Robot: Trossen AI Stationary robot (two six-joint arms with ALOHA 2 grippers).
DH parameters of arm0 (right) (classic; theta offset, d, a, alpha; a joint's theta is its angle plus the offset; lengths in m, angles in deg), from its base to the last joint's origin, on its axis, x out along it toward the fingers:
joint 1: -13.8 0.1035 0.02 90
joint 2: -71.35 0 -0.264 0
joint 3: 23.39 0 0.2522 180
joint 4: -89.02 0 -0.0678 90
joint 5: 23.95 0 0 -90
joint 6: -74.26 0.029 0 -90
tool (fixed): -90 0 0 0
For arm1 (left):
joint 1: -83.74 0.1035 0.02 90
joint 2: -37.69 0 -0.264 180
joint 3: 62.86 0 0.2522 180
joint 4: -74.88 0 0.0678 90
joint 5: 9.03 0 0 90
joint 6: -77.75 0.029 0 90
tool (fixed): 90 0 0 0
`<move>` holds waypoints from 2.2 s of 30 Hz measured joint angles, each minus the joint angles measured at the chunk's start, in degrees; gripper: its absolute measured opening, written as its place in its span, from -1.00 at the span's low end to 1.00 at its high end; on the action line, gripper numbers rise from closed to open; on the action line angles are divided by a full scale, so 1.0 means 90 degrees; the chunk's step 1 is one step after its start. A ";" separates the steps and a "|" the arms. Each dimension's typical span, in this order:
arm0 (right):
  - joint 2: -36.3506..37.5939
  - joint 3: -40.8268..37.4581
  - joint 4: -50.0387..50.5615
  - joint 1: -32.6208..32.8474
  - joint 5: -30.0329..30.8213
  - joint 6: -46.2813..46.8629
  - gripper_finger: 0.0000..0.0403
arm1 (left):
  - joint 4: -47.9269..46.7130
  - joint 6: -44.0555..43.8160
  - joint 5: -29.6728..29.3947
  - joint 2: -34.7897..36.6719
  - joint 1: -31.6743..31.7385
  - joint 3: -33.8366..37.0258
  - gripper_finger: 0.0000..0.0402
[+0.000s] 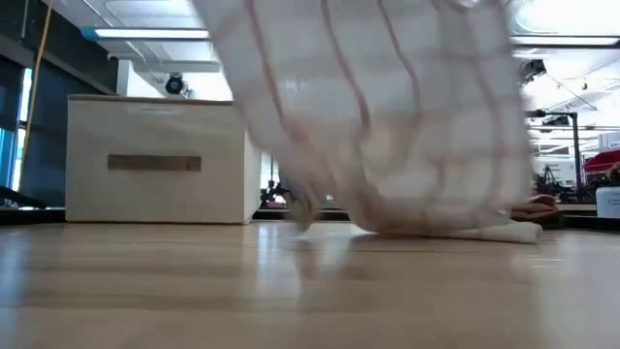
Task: Fold towel
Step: Fold the white square towel
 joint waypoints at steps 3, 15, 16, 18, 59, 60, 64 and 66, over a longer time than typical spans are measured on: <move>-0.0289 0.0994 -0.0013 -0.0339 0.0140 -0.1112 -1.00 | 0.0004 0.1141 -0.0613 0.0229 0.0025 -0.0723 -1.00; -0.1434 0.3574 0.0098 -0.0402 -0.1108 -0.2748 -1.00 | 0.0159 0.3864 -0.0197 0.0161 0.0115 -0.2426 -1.00; -0.1499 0.3632 0.0049 -0.0232 -0.1216 -0.2813 -1.00 | 0.0311 0.3965 0.0045 0.0076 0.0071 -0.2434 -1.00; -0.1621 0.3759 -0.0086 0.0118 -0.1451 -0.2963 -1.00 | 0.0615 0.4167 0.0530 -0.0092 -0.0019 -0.2449 -1.00; -0.1042 0.4964 0.6548 0.2170 0.3564 0.2468 -1.00 | -0.0844 0.6707 -0.1556 -0.1479 0.1339 -0.3396 -1.00; -0.0945 0.4733 0.6295 0.2075 0.3489 0.2585 -1.00 | -0.0843 0.6758 -0.1542 -0.1485 0.1428 -0.3228 -1.00; -0.0619 0.3813 0.4756 0.1879 0.3337 0.0356 -1.00 | -0.0839 0.7049 -0.1540 -0.1546 0.1903 -0.2599 -1.00; -0.0536 0.3644 0.4623 0.1750 0.3352 0.0252 -1.00 | -0.0760 0.7119 -0.1496 -0.1599 0.2193 -0.2399 -1.00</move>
